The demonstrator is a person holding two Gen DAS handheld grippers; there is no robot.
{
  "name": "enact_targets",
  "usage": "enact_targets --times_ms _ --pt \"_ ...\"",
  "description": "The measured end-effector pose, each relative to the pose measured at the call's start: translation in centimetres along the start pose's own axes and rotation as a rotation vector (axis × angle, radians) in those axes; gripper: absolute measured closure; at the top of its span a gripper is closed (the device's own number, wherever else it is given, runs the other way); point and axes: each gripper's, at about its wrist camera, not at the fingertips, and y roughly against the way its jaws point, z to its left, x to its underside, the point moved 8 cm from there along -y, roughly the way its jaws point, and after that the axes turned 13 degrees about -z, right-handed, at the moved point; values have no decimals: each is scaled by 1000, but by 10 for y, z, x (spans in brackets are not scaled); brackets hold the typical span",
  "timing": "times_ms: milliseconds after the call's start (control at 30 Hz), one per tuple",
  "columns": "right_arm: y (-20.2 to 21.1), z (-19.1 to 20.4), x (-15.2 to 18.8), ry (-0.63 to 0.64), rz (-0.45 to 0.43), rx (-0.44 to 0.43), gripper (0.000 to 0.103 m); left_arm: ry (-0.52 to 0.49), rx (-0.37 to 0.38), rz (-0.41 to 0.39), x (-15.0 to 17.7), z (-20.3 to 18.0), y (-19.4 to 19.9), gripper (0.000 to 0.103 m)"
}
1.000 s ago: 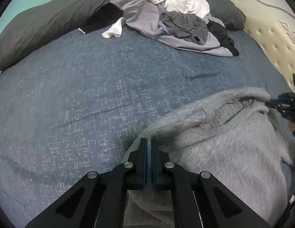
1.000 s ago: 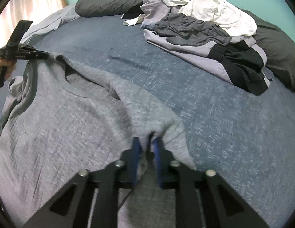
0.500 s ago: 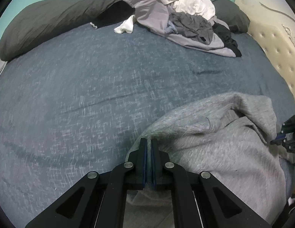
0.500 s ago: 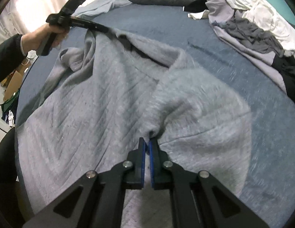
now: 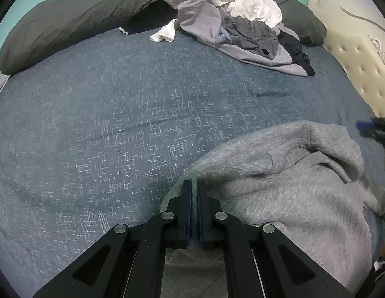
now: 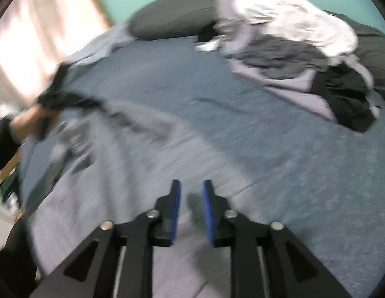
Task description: Fold clothes
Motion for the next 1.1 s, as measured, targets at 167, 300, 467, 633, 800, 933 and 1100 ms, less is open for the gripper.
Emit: enact_targets --times_ms 167,300,467,633,800,933,1100 --pt "-20 -31 -25 -62 6 102 62 2 4 -7 -3 -2 -1 99" --pt "-42 -17 -25 -12 65 89 50 3 9 -12 -8 -3 -3 99" --pt "-61 1 -8 109 160 95 63 -2 13 -18 -11 -5 -3 99" --pt "-45 -4 -14 120 98 104 102 -17 20 -28 -16 -9 2 99" --pt "-21 -8 -17 80 72 58 103 -20 22 -32 -22 -11 4 99" --pt "-8 0 -6 38 114 -3 89 -18 18 -27 -21 -11 4 99" --pt "-3 10 13 43 135 -38 47 -22 18 -23 -20 -14 6 99"
